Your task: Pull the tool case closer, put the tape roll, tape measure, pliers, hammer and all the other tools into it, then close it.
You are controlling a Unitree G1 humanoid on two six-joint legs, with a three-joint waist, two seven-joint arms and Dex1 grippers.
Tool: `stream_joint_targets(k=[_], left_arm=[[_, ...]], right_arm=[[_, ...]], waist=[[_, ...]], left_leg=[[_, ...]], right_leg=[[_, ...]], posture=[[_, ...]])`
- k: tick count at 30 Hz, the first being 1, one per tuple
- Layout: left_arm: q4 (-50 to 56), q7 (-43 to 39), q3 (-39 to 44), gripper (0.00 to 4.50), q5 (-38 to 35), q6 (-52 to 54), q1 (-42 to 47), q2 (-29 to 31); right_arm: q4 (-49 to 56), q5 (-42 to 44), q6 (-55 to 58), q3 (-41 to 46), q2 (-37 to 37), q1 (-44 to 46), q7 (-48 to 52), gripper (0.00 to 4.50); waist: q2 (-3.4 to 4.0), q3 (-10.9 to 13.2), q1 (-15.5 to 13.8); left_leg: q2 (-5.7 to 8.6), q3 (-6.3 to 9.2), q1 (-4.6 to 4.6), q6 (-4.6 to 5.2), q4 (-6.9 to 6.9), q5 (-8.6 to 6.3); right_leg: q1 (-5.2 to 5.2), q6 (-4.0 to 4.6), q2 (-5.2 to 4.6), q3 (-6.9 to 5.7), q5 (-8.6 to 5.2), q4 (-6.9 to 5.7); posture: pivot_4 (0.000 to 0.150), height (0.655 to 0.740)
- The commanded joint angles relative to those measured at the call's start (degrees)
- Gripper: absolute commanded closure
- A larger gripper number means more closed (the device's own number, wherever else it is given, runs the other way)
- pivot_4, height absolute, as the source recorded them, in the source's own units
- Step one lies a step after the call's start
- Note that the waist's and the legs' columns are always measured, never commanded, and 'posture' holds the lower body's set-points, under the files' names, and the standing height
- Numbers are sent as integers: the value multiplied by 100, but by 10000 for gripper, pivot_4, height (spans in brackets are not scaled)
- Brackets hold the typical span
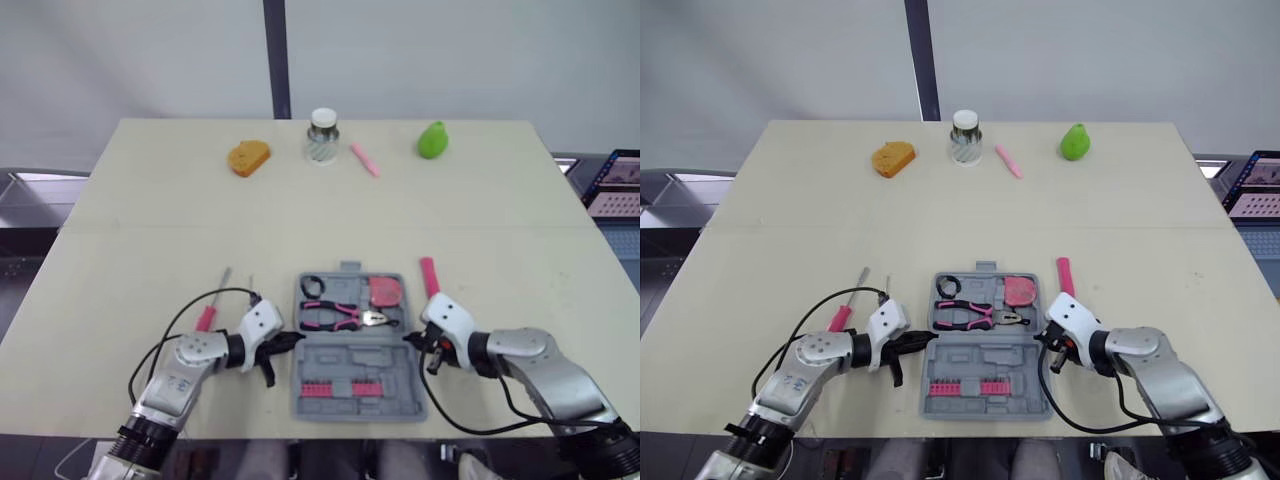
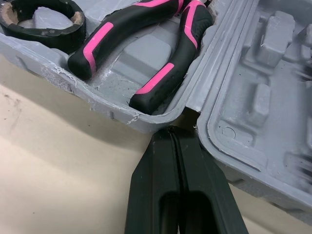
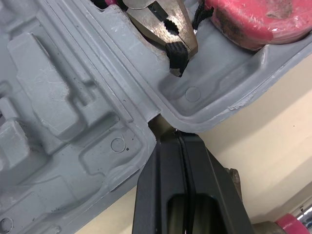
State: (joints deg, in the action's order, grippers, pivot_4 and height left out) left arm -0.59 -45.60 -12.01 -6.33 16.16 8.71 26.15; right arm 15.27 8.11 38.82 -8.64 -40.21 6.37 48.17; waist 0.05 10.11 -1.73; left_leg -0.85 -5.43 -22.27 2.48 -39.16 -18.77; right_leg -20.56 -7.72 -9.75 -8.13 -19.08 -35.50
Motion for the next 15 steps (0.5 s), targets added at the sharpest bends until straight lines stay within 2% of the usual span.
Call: stream_joint_targets(k=[1,15], left_arm=[[-116,458,136,45000,209,-28,207,-99],[-170,519,138,45000,218,-42,252,-152]], right_arm=[[132,87,-129,-127,146,66,-1,44759],[118,40,-130,-90,235,98,-88,44759]], waist=[[0,0,3],[0,0,9]], left_leg=[[0,0,0,0,0,0],[0,0,0,-2,0,1]], right_leg=[[0,0,0,0,0,0],[-2,0,-1,1,0,0]], posture=[[1500,6950],[1500,6950]])
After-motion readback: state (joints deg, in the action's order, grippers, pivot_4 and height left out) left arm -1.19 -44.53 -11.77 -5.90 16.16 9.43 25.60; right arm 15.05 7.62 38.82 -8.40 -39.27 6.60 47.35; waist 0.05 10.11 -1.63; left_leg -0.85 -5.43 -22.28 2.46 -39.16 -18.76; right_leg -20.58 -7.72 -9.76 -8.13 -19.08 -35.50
